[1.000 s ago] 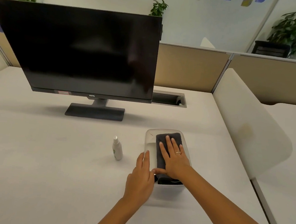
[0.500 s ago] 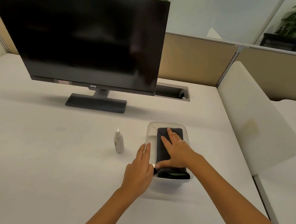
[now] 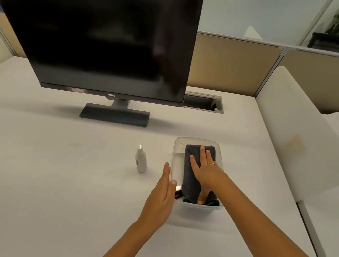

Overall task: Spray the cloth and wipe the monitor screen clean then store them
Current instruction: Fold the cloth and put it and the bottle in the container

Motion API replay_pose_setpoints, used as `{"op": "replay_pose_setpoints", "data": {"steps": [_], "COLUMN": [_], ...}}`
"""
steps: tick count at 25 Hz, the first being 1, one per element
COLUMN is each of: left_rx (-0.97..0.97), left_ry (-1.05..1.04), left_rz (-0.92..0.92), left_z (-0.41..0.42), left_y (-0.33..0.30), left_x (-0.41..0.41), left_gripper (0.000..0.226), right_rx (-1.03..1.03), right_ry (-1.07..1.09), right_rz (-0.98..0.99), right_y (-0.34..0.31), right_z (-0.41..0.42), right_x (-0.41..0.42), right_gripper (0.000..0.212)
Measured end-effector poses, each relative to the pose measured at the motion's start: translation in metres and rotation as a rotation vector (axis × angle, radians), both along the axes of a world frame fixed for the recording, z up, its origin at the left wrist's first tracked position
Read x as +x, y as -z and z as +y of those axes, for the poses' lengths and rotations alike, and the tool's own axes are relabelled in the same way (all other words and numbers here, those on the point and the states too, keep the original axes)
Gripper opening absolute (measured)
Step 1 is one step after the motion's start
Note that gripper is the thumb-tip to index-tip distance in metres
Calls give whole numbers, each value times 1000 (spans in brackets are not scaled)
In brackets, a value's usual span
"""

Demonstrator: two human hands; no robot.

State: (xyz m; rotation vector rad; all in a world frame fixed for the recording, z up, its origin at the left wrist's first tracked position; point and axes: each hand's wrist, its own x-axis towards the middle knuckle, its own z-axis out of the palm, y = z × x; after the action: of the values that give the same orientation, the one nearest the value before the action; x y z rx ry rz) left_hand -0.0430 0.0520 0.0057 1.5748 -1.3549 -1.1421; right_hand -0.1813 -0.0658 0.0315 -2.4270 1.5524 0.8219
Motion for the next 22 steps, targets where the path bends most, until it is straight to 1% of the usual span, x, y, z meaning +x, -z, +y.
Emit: {"op": "replay_pose_setpoints", "data": {"steps": [1, 3, 4, 5, 6, 7, 8, 9, 10, 12, 14, 17, 20, 22], "left_rx": [21, 38, 43, 50, 57, 65, 73, 85, 100, 134, 158, 189, 211, 187], "left_ry": [-5, 26, 47, 63, 71, 74, 71, 66, 60, 50, 50, 22, -12, 27], "left_rz": [66, 122, 124, 125, 130, 132, 131, 129, 127, 113, 96, 79, 94, 96], "left_z": [4, 11, 13, 15, 15, 15, 15, 15, 15, 16, 16, 15, 13, 15], "left_y": [2, 4, 3, 1, 0, -1, -1, -1, 1, 4, 7, 9, 10, 9], "left_x": [3, 7, 9, 10, 11, 11, 12, 11, 11, 10, 9, 7, 5, 7], "left_gripper": [51, 51, 51, 52, 52, 53, 55, 58, 61, 65, 70, 77, 75, 72], "right_rx": [27, 112, 132, 110, 46, -28, -74, -64, -20, 76, 107, 69, -5, -84], "right_ry": [-3, 46, 79, 92, 102, 138, 189, 214, 187, 80, 48, 77, 60, 38], "right_rz": [2, -12, -52, -133, -279, -473, -687, -865, -963, -984, -979, -1078, -1132, -1180], "right_y": [-1, -13, -22, -32, -42, -50, -56, -60, -62, -57, -43, -29, -29, -40], "right_z": [-1, -6, -9, -13, -16, -17, -17, -14, -9, 2, 9, 16, 21, 22], "right_x": [1, 3, 5, 9, 16, 25, 38, 53, 68, 94, 110, 117, 118, 113], "right_gripper": [124, 123, 114, 96, 74, 57, 49, 48, 51, 57, 53, 34, 25, 22]}}
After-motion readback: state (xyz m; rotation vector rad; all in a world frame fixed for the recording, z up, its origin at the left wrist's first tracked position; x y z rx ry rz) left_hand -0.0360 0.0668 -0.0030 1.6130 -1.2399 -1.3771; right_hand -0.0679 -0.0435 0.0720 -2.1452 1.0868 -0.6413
